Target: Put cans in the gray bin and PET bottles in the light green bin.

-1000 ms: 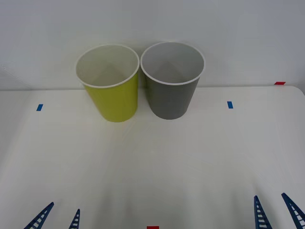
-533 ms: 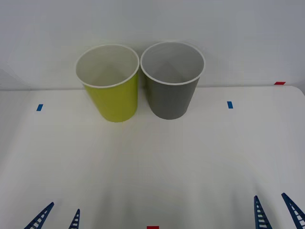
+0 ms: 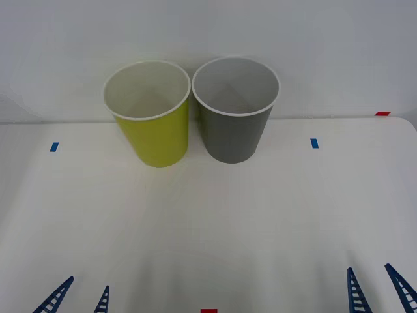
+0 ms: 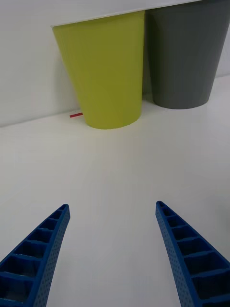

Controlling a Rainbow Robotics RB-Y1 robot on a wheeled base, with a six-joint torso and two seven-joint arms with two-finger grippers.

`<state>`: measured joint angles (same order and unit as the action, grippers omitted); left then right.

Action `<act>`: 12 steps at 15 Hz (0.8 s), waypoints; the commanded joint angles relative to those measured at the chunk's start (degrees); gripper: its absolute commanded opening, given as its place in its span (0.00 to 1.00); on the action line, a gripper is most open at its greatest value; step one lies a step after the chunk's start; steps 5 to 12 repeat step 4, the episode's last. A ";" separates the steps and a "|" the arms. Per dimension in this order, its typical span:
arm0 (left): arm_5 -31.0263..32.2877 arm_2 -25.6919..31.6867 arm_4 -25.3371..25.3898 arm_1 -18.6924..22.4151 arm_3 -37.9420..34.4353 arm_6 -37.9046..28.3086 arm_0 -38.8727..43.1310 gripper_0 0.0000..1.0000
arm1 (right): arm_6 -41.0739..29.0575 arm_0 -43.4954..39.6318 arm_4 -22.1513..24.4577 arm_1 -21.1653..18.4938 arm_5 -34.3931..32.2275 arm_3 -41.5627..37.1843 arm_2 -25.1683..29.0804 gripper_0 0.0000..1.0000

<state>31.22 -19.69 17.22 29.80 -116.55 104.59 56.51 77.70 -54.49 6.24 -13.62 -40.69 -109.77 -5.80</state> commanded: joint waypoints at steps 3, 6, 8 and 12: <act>-0.02 0.00 0.00 0.00 0.00 0.00 0.00 0.60 | 0.00 0.00 0.00 0.00 0.00 0.00 0.00 0.59; -0.02 0.00 0.00 0.00 0.00 0.00 0.00 0.60 | 0.00 0.00 0.00 0.00 0.00 0.00 0.00 0.58; -0.02 0.00 0.00 0.00 0.00 0.00 0.00 0.60 | 0.00 0.00 0.00 0.00 0.00 0.00 0.00 0.58; -0.02 0.00 0.00 0.00 0.00 0.00 0.00 0.60 | 0.00 0.00 0.00 0.00 0.00 0.00 0.00 0.58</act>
